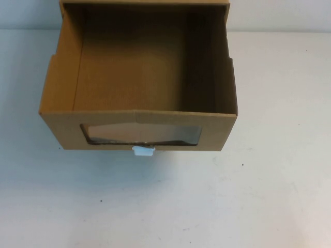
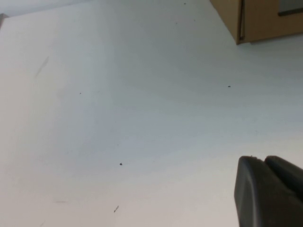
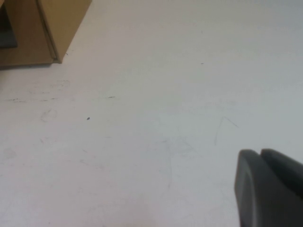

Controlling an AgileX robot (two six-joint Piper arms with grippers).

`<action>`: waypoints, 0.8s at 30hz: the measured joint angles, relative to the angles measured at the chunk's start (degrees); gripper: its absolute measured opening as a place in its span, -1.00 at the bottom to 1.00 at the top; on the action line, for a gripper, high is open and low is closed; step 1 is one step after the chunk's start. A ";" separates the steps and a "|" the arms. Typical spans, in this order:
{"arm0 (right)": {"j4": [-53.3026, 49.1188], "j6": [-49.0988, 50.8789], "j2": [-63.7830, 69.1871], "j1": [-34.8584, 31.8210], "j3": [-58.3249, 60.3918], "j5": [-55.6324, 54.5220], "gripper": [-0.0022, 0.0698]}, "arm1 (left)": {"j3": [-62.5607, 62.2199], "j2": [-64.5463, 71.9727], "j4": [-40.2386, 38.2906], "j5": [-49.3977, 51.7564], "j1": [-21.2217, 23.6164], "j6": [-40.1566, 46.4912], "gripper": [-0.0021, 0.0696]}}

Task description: Close the shoe box

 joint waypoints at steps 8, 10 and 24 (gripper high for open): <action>0.00 0.00 0.00 0.00 0.00 0.00 -0.97 | 0.00 0.00 -7.60 -1.98 0.00 -3.90 -0.96; 0.00 0.00 0.00 0.00 0.00 0.00 -0.97 | 0.00 0.00 -12.48 -3.25 0.00 -6.20 -0.96; 0.00 0.00 0.00 0.00 0.00 0.00 -0.97 | -2.64 0.72 -33.78 -14.41 0.00 -9.72 -0.96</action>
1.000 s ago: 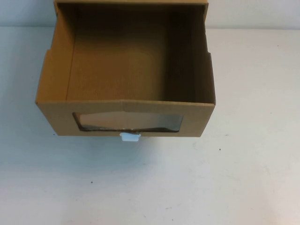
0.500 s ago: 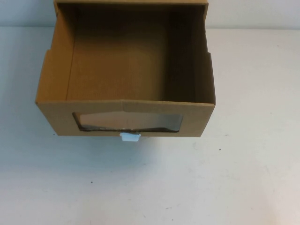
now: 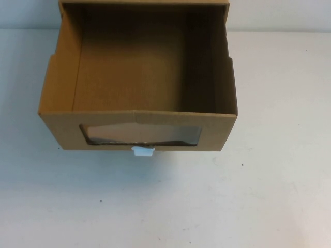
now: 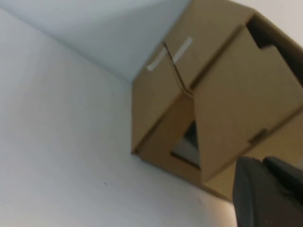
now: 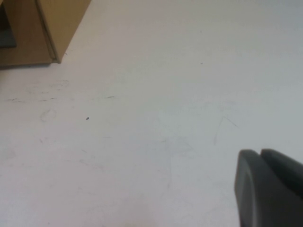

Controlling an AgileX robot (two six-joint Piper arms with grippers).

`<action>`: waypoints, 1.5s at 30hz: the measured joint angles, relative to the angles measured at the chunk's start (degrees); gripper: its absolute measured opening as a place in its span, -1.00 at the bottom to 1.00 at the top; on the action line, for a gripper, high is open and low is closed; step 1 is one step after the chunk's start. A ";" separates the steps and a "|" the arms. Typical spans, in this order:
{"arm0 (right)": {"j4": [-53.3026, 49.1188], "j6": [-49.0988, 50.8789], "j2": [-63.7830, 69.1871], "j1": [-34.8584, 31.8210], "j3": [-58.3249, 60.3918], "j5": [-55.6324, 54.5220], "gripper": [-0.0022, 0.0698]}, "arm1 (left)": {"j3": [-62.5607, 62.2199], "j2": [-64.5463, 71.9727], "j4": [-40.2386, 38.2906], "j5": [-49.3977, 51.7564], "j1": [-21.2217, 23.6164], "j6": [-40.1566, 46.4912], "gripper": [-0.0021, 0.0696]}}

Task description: Close the shoe box

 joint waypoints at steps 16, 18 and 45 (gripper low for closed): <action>0.00 0.00 0.00 0.00 0.00 0.00 -0.97 | -51.81 47.22 -7.21 29.86 0.00 34.24 -0.96; 0.00 0.00 0.00 0.00 0.00 0.00 -0.97 | -57.78 52.40 -9.51 31.63 0.00 36.68 -0.96; 0.00 0.00 0.00 0.00 0.00 0.00 -0.97 | -119.57 108.59 -15.91 50.86 -5.79 42.51 -0.96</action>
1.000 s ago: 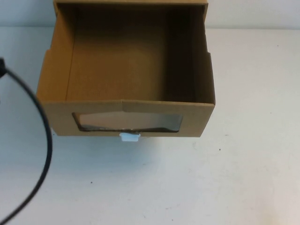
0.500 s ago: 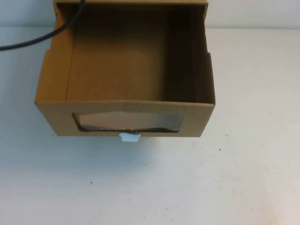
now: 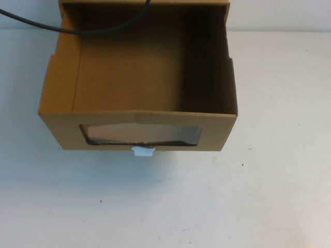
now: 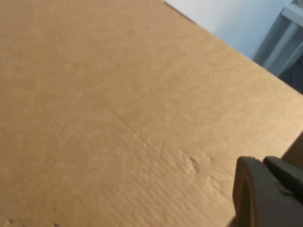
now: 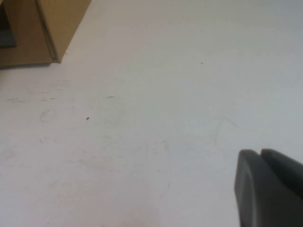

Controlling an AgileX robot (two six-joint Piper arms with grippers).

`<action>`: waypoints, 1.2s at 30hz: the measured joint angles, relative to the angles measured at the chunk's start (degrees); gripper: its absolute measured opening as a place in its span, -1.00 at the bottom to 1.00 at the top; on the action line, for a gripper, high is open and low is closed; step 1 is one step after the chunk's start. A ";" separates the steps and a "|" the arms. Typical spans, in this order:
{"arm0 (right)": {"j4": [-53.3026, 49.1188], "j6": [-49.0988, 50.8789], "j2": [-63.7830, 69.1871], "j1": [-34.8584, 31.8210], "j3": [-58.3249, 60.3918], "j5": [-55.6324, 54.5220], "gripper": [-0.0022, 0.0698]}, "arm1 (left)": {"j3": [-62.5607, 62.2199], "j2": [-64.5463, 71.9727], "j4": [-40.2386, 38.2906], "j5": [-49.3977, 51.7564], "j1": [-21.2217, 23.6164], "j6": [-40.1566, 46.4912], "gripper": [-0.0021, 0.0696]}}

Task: Close the shoe box
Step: Press the shoe box with left arm, then close the shoe box with your right arm

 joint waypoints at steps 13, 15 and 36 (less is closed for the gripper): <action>7.09 0.00 0.00 0.00 0.00 -2.70 -0.97 | -1.52 6.29 -0.70 0.52 0.00 -1.41 -0.96; 12.10 0.00 0.00 0.00 0.00 -4.62 -0.97 | -1.65 6.29 -0.70 0.52 0.00 -1.41 -0.96; 30.70 0.00 14.28 0.00 -20.76 17.34 -0.97 | -1.78 6.29 -0.82 1.12 0.00 -1.81 -0.96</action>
